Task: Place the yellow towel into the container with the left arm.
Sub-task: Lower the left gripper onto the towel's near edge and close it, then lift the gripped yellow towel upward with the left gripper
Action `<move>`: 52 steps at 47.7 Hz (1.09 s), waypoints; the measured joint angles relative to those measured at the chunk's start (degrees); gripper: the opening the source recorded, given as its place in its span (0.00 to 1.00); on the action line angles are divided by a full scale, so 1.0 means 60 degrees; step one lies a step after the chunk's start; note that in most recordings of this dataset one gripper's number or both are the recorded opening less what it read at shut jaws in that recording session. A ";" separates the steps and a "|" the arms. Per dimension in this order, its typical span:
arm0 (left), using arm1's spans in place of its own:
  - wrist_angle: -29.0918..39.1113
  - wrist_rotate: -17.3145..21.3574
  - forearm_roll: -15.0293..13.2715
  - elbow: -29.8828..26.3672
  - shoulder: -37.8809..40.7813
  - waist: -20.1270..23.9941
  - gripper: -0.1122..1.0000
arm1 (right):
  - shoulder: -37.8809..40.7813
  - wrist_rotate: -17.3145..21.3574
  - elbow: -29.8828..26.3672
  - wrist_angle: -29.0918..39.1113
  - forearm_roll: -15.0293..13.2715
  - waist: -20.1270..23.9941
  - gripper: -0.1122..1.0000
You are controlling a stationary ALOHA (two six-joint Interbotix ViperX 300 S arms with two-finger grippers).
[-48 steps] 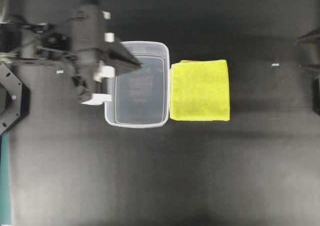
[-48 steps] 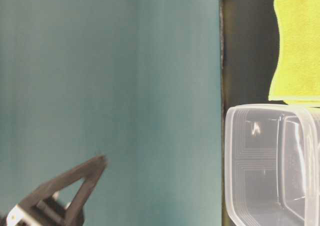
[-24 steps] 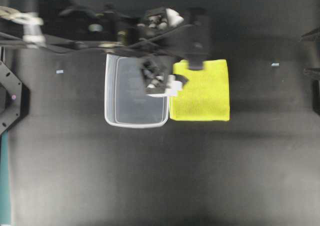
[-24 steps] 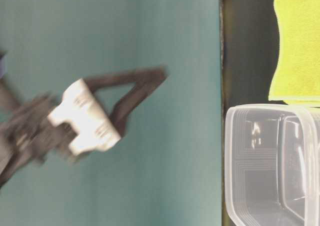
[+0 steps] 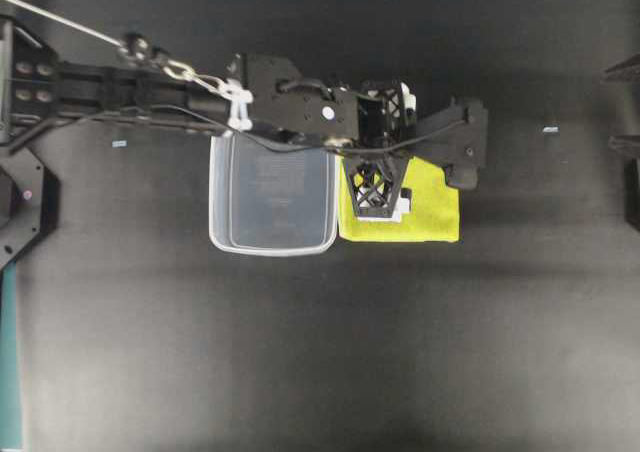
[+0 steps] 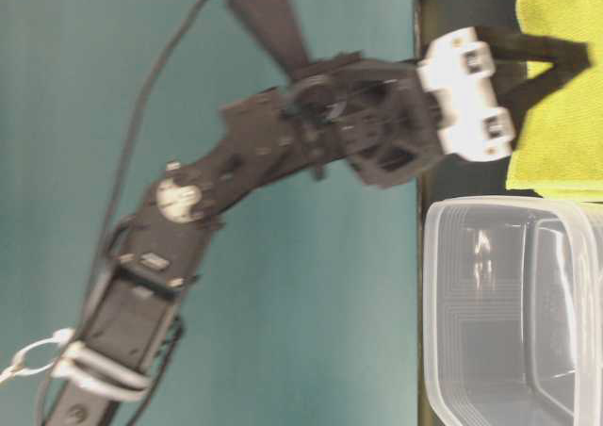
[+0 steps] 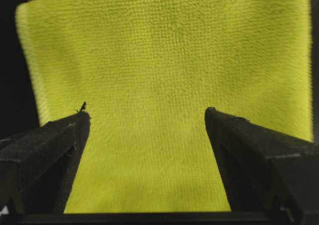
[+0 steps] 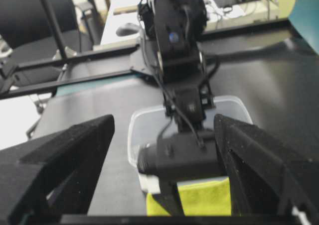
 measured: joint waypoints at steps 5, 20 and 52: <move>-0.0088 -0.0103 0.0000 0.0000 0.0249 -0.0029 0.91 | 0.0000 0.0000 0.0000 0.0000 0.0000 0.0015 0.80; -0.0103 -0.0029 0.0000 0.0044 0.0337 -0.0205 0.67 | -0.0015 0.0000 0.0000 -0.0015 0.0000 0.0015 0.80; 0.2593 0.0146 0.0000 -0.1787 -0.1816 -0.0527 0.16 | -0.0073 0.0015 0.0000 -0.0161 -0.0015 0.0000 0.78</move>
